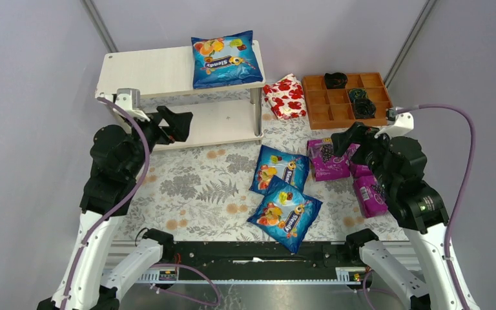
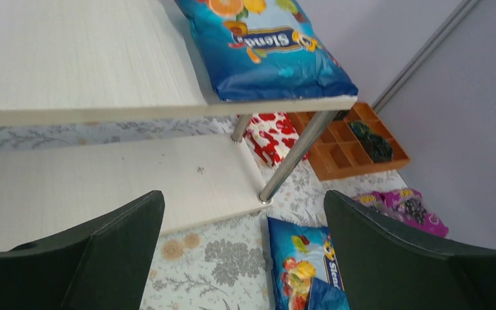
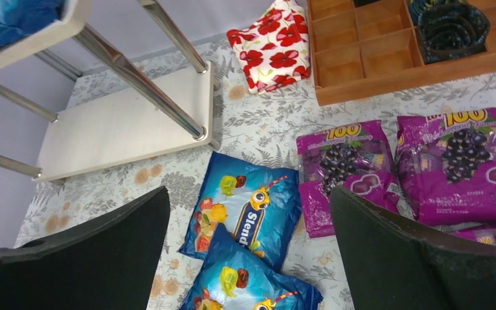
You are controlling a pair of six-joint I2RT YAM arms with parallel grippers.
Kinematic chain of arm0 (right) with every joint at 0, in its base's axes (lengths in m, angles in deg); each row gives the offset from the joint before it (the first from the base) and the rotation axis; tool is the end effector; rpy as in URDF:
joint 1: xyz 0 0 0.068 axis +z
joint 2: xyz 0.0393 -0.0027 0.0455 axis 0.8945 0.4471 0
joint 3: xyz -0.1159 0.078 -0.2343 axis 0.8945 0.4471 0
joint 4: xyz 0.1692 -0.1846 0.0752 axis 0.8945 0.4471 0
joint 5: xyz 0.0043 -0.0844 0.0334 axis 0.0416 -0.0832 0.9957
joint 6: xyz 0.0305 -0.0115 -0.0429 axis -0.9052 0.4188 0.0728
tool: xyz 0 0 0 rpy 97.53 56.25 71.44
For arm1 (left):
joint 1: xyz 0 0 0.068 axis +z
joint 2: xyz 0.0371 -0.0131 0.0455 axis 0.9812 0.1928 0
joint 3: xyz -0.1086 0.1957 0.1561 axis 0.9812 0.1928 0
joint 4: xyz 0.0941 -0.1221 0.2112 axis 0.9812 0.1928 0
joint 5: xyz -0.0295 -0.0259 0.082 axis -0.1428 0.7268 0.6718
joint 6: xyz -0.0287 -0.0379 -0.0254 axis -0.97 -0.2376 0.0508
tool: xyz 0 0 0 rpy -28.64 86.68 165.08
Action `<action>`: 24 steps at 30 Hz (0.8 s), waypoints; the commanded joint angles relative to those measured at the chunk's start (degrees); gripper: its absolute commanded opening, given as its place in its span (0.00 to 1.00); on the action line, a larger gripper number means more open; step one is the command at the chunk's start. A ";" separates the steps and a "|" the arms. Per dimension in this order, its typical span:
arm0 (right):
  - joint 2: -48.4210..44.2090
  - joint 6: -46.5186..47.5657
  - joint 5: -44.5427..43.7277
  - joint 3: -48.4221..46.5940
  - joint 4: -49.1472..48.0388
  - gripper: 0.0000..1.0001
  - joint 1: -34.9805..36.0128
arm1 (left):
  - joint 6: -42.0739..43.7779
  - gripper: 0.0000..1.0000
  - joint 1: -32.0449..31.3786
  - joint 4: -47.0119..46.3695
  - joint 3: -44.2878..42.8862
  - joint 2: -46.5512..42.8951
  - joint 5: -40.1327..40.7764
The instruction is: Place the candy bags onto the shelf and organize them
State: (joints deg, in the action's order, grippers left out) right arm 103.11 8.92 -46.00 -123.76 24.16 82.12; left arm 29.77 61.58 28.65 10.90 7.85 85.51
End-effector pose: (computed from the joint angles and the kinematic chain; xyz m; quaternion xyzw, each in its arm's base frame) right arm 0.1209 0.0361 0.4235 0.0598 0.7567 0.1750 0.6270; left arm 0.1320 -0.0416 0.4536 -0.0104 0.7046 -0.2275 0.6721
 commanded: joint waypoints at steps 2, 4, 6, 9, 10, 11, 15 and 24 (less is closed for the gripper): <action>1.29 -1.27 -2.98 3.51 0.24 1.00 -0.22 | -1.70 0.99 -0.19 -3.00 2.83 0.00 -7.05; 2.36 -1.76 -2.23 5.55 0.48 1.00 -0.22 | -2.76 0.99 -0.19 -2.99 4.38 0.40 -8.63; 3.13 -1.83 0.93 8.01 0.30 1.00 -0.22 | -4.58 0.99 -0.19 -3.06 6.12 0.93 -10.62; 4.37 -2.83 5.43 12.04 -0.68 1.00 -0.22 | -7.58 0.99 -0.19 -4.02 9.81 1.78 -16.29; 4.76 -3.37 6.51 13.38 -1.42 1.00 -0.22 | -8.60 0.99 -0.19 -4.18 10.86 2.17 -17.95; 5.44 -4.10 7.27 14.88 -2.27 1.00 -0.23 | -9.97 0.99 -0.19 -4.60 12.29 2.48 -19.36; 7.78 -5.41 13.36 21.02 -7.10 1.00 -0.22 | -16.51 0.99 -0.26 -8.37 19.07 4.47 -27.83; 13.29 -10.61 27.47 31.12 -16.70 1.00 -0.26 | -34.46 0.99 -16.02 -26.08 40.52 5.14 -29.37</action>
State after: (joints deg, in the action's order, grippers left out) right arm 113.89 0.79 -28.67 -94.48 14.30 82.12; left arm 5.07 54.06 14.86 46.42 14.54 56.79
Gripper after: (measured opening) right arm 0.995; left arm 0.987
